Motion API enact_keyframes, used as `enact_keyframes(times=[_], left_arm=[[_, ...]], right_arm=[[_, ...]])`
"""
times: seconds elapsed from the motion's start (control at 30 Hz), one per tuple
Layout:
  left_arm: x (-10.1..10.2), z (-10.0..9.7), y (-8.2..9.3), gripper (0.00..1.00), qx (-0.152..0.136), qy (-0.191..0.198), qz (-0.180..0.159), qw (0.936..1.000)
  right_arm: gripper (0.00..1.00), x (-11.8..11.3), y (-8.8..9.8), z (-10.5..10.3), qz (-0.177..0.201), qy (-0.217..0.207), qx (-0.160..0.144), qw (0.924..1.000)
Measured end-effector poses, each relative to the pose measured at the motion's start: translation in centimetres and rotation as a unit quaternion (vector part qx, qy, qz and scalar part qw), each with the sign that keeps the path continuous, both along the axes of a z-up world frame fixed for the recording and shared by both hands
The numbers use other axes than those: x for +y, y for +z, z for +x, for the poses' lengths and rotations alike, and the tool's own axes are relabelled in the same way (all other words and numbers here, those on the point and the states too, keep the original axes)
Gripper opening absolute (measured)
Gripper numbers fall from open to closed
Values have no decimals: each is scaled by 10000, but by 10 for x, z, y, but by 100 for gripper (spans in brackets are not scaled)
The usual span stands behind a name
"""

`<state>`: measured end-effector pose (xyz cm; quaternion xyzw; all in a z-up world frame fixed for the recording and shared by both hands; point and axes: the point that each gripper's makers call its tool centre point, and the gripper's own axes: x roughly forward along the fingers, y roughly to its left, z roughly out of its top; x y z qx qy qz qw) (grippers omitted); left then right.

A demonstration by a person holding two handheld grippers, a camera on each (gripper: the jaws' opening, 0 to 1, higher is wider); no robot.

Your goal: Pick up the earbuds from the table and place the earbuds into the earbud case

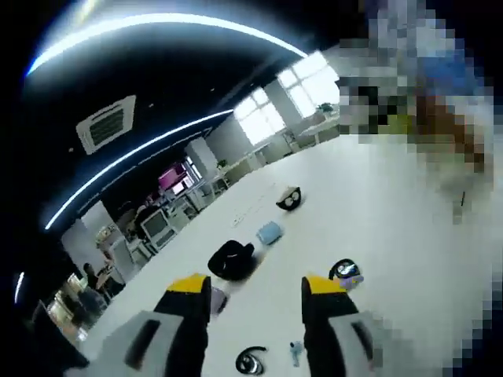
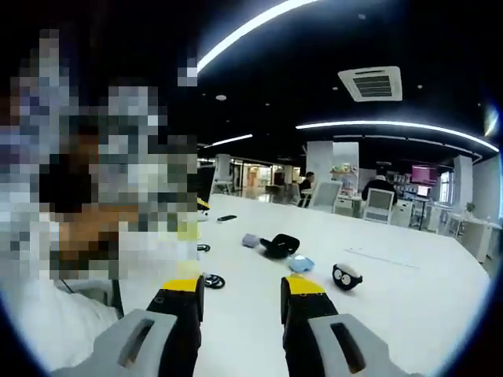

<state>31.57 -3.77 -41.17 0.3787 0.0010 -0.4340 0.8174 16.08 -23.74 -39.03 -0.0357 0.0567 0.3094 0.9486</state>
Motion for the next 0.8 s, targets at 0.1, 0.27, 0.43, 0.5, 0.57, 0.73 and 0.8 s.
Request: enact_keyframes(times=[0.1, 0.27, 0.43, 0.5, 0.57, 0.73, 0.8], left_arm=[[-22, 15, -10, 44, -34, -185, 322, 9993], [-44, 50, -24, 39, -442, -132, 1143, 9924], [-68, 80, -36, 30, -953, -258, 1709, 9803], [-72, 88, -45, 27, -1215, -251, 2086, 9701], [-74, 93, -58, 29, -1115, -282, 2326, 9657], [-74, 109, -74, 27, -1103, -162, 2650, 9578], [-74, 113, -76, 24, -1122, -125, 2650, 9576]], right_arm=[[38, 0, -4, 2, 29, 4, 57, 10000], [38, 0, -7, 3, -3, 21, 125, 9999], [38, 2, -5, 0, 4, 54, 83, 10000], [38, -1, -5, 1, 2, 25, 70, 10000], [38, -5, -6, 4, -9, -70, 82, 9999], [38, -7, -7, 5, 24, -76, 97, 9999], [38, -7, -8, 5, 15, -68, 107, 9999]])
